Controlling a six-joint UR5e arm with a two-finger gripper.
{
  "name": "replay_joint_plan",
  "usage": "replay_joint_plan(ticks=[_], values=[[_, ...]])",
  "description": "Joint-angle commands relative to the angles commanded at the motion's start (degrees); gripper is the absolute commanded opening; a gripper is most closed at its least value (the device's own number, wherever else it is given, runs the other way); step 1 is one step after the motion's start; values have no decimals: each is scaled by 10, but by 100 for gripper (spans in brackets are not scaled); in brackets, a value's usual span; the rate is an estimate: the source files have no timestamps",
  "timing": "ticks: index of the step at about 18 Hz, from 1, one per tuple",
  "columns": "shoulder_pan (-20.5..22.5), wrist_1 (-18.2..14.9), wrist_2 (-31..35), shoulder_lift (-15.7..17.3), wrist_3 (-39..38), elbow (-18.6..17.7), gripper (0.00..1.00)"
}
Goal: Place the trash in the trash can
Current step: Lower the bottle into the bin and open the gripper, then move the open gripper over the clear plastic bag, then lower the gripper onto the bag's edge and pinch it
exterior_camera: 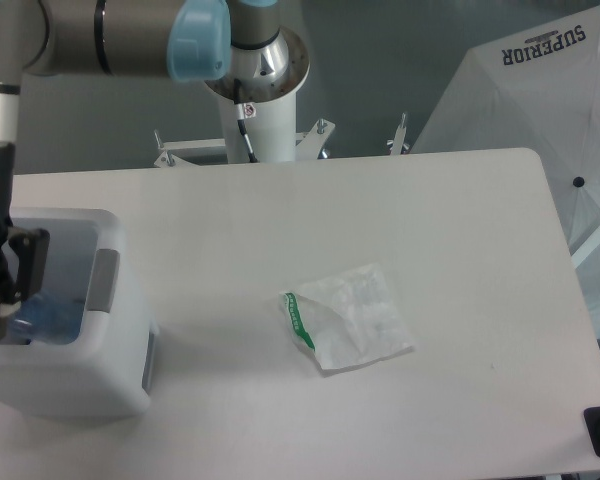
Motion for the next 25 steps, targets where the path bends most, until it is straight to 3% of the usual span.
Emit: replay_joint_plan(ticks=[2, 4, 8, 13, 16, 21, 25], values=[[24, 0, 2, 13, 0, -17, 100], [74, 0, 1, 27, -6, -43, 100], [153, -1, 2, 52, 2, -121, 100], [234, -4, 4, 56, 28, -209, 100], [264, -5, 24, 41, 66, -243, 100], [272, -7, 92, -25, 69, -240, 100], [271, -7, 105, -61, 69, -243, 100]])
